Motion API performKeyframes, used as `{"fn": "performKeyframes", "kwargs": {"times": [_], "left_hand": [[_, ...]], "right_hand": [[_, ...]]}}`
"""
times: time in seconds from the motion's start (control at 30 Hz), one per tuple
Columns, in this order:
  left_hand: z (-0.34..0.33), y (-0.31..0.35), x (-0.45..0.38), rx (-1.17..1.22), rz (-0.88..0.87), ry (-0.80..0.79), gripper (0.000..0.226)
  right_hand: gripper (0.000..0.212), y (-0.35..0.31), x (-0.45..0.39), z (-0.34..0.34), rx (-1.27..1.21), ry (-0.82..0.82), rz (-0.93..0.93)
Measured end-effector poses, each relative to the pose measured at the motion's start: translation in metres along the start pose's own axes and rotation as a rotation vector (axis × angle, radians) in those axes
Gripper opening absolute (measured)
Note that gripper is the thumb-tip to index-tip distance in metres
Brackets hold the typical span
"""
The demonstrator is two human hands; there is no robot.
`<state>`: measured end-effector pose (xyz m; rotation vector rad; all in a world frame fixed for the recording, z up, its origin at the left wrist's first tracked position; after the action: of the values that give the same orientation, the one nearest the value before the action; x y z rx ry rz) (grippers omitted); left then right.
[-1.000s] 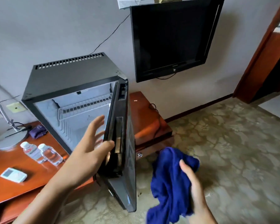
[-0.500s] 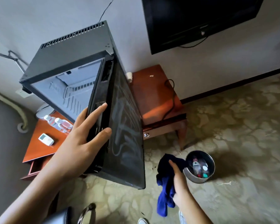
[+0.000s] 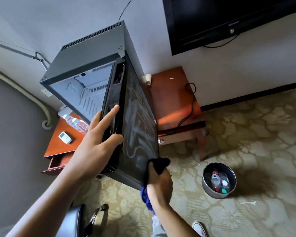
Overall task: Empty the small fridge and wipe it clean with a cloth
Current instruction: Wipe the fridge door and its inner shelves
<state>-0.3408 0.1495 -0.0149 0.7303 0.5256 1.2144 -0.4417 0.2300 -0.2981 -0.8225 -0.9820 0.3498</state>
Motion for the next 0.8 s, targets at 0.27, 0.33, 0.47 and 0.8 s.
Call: {"fn": "performKeyframes", "kwargs": {"times": [0.27,0.33,0.47,0.8], "left_hand": [[0.005,-0.008,-0.001,0.086,0.01,-0.015,0.06],[0.002,-0.005,0.0,0.074,-0.003,-0.021,0.06],[0.002,-0.005,0.003,0.064,-0.003,-0.024,0.058],[0.007,-0.011,0.003,0.012,0.007,-0.047,0.068]], "right_hand": [[0.042,-0.151,0.132,0.057,-0.339,0.214,0.723],[0.041,-0.134,0.116,0.054,-0.374,0.248,0.691],[0.054,-0.053,0.05,0.011,-0.223,0.169,0.393],[0.058,0.098,-0.074,-0.056,0.314,-0.129,-0.131]]}}
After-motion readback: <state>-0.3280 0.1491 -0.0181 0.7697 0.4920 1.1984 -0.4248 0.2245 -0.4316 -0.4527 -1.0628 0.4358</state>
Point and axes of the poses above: each hand's wrist, its own x-axis away from the middle knuckle, its own z-axis out of the back of the hand, y = z × x, the point moved 9 cm from there along -x, towards the middle knuckle, and after that the axes turned 8 degrees about x, right-handed, at the moved point
